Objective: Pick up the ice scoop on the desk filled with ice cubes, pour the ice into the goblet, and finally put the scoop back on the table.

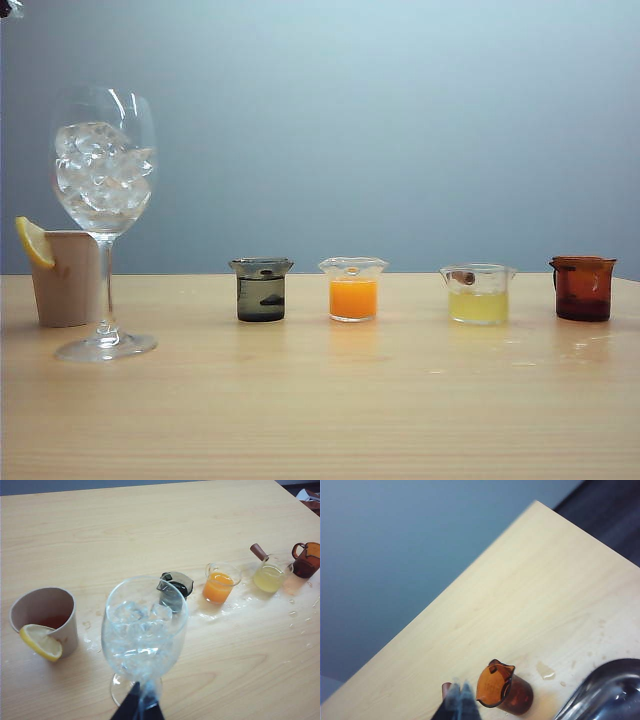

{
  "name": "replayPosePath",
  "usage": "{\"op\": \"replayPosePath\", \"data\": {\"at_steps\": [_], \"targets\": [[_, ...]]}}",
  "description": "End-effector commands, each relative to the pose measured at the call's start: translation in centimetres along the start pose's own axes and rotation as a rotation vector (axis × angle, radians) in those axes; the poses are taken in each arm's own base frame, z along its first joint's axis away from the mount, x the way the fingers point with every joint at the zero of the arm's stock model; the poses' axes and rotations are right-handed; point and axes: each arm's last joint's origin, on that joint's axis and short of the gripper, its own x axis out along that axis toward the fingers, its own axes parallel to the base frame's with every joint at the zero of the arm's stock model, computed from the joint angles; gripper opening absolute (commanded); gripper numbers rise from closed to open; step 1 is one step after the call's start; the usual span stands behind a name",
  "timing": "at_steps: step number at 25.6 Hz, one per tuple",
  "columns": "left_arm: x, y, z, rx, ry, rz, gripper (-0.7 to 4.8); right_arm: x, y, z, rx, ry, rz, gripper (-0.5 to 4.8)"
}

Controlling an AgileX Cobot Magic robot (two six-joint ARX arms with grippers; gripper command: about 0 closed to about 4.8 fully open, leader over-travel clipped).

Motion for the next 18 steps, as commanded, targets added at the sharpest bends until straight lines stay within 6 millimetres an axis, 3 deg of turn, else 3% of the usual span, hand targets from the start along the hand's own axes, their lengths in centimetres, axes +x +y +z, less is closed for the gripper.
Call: {"op": "replayPosePath", "data": {"at_steps": [1, 6, 11, 13, 18], "targets": [[-0.1, 0.0, 0.3, -0.001, -0.02, -0.002, -0.04, -0.5, 1.7, -0.4, -0.103, -0.028, 0.064, -0.06], [-0.1, 0.0, 0.3, -0.001, -0.019, -0.001, -0.04, -1.6, 5.0, -1.5, -0.304, -0.068, 0.244, -0.06], [-0.1, 0.0, 0.2, -0.001, -0.019, -0.002, -0.04, -3.6, 6.8, -2.4, -0.604, -0.191, 0.25, -0.06], [-0.2, 0.0, 0.1, 0.0, -0.023, -0.003, -0.04, -3.5, 6.8, -2.7, -0.617, -0.17, 0.261, -0.06], [-1.2, -0.1, -1.0, 0.003, -0.059, -0.006, -0.04, -3.0, 4.6, -5.5, -0.581, -0.137, 0.268, -0.06]]}}
